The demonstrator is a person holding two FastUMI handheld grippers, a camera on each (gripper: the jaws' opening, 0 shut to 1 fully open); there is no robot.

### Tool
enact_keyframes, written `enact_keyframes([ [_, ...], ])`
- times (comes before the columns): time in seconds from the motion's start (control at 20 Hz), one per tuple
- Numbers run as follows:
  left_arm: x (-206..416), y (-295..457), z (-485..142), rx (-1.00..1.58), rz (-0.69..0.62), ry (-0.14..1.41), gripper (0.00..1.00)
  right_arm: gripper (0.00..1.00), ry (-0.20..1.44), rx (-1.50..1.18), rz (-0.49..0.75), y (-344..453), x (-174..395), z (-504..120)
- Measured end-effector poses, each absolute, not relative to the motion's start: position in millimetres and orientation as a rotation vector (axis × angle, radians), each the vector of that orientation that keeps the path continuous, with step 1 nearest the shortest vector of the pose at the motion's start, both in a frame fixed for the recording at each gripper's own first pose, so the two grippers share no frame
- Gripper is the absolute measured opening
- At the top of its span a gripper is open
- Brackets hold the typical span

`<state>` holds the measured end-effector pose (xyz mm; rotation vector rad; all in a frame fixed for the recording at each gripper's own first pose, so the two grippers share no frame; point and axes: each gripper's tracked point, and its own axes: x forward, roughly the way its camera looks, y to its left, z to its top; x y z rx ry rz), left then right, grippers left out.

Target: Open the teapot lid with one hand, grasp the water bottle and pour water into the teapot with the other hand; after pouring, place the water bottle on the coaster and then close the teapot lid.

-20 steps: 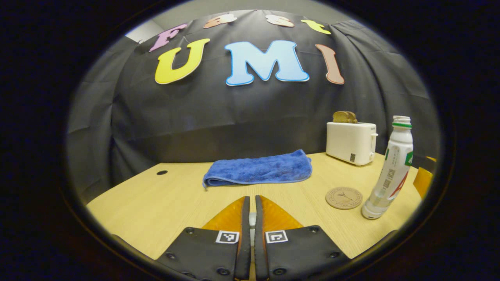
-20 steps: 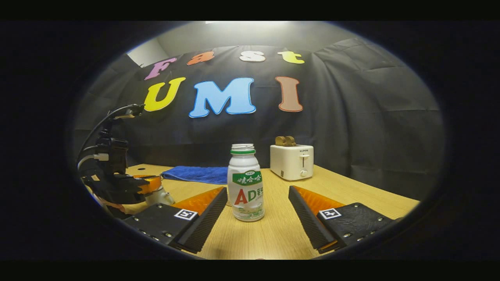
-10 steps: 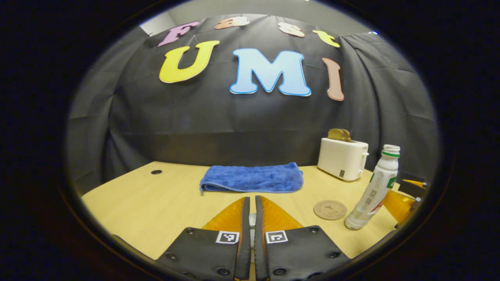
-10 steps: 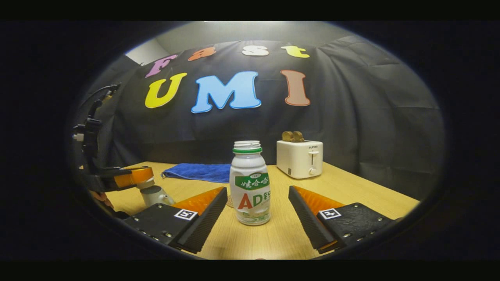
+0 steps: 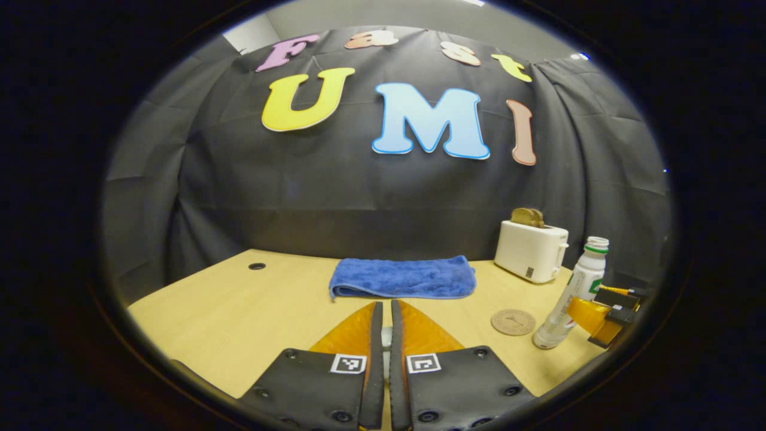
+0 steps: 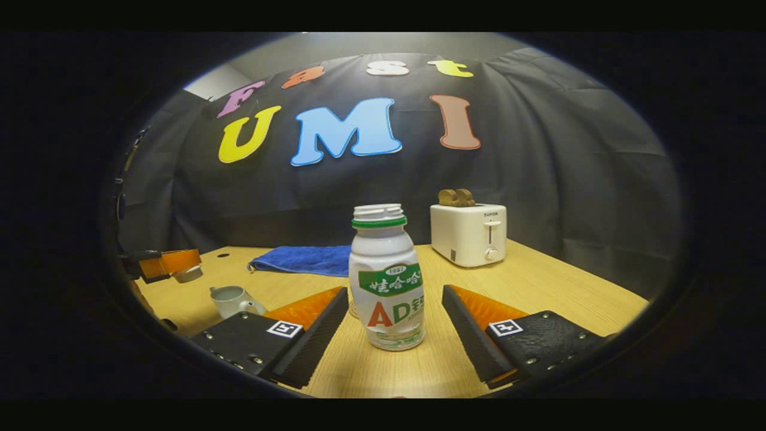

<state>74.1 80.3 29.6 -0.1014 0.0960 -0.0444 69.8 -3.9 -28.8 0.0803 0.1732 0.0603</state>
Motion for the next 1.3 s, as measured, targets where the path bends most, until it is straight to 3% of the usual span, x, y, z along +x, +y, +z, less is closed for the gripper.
enact_keyframes([
  [0.2, 68.4, 96.2, 19.9, -0.111, -0.028, 0.11, 0.14, 1.0, 0.204, 0.054, 0.063, 0.4, 79.2, -37.7],
  [0.25, 66.8, 97.6, 18.1, -0.114, -0.028, 0.112, 0.14, 0.87, 0.214, 0.048, 0.065, 1.9, 81.1, -40.1],
  [0.35, 65.2, 100.7, 14.9, -0.119, -0.03, 0.113, 0.11, 0.85, 0.237, 0.035, 0.064, 4.1, 84.5, -47.6],
  [0.4, 64.2, 102.8, 13.6, -0.121, -0.032, 0.114, 0.1, 0.65, 0.241, 0.027, 0.057, 3.9, 84.2, -46.2],
  [0.45, 61.6, 104.4, 13.4, -0.124, -0.033, 0.115, 0.1, 0.75, 0.245, 0.021, 0.055, 3.1, 84.2, -45.7],
  [0.6, 59.8, 111.1, 10.1, -0.131, -0.034, 0.116, 0.14, 0.73, 0.256, -0.026, 0.042, 6.2, 85.2, -45.5],
  [0.7, 56.7, 116.4, 8.8, -0.139, -0.034, 0.117, 0.1, 0.73, 0.252, -0.091, 0.031, 8.3, 83.1, -43.4],
  [1.2, 42.3, 142.9, -4.0, -0.175, -0.016, 0.125, 0.14, 0.73, 0.164, -0.707, -0.02, 39.3, 94.9, -13.2],
  [1.3, 39.4, 150.2, 0.6, -0.158, -0.002, 0.113, 0.07, 0.73, 0.145, -0.827, -0.024, 48.8, 97.3, -10.4],
])
